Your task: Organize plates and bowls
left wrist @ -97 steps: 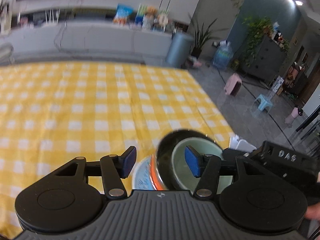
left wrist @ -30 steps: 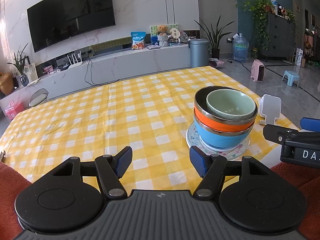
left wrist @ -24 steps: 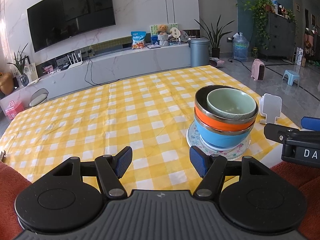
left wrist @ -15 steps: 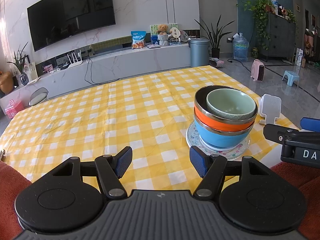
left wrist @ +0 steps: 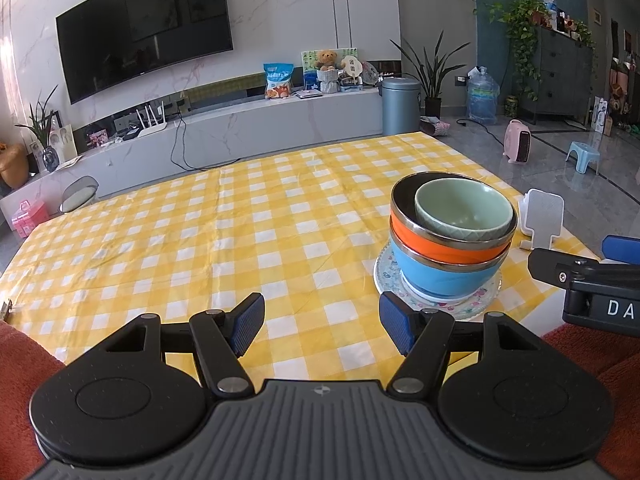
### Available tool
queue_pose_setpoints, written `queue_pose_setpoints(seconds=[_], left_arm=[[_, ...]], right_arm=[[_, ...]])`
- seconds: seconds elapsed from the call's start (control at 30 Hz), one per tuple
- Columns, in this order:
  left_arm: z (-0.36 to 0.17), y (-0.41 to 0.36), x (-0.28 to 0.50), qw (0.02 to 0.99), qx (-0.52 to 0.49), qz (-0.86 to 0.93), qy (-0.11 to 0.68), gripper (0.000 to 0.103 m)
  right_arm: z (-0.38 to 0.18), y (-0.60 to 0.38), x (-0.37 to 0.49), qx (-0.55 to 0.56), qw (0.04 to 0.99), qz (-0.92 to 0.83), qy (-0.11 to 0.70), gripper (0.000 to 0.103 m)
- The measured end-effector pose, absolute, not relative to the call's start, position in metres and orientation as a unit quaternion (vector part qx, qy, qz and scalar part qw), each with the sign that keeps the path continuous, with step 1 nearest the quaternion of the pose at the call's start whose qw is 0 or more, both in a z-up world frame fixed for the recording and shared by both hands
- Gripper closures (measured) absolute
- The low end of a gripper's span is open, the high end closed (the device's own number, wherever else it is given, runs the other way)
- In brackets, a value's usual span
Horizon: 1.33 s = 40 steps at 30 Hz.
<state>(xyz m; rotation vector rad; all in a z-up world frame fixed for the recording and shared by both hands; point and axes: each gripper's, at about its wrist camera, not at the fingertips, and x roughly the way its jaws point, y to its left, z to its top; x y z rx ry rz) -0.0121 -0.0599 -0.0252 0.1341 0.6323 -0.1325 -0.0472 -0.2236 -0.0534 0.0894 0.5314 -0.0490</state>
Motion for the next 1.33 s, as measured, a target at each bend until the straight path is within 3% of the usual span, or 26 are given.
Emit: queue_pose_setpoints(seconds=[1.33], left_arm=[[-0.0207, -0.0640, -0.0150, 0.949, 0.066, -0.072, 0.301, 0.026]], right_arm=[[-0.0536, -0.2237, -0.0473, 0.045, 0.964, -0.024, 0.262, 0.014]])
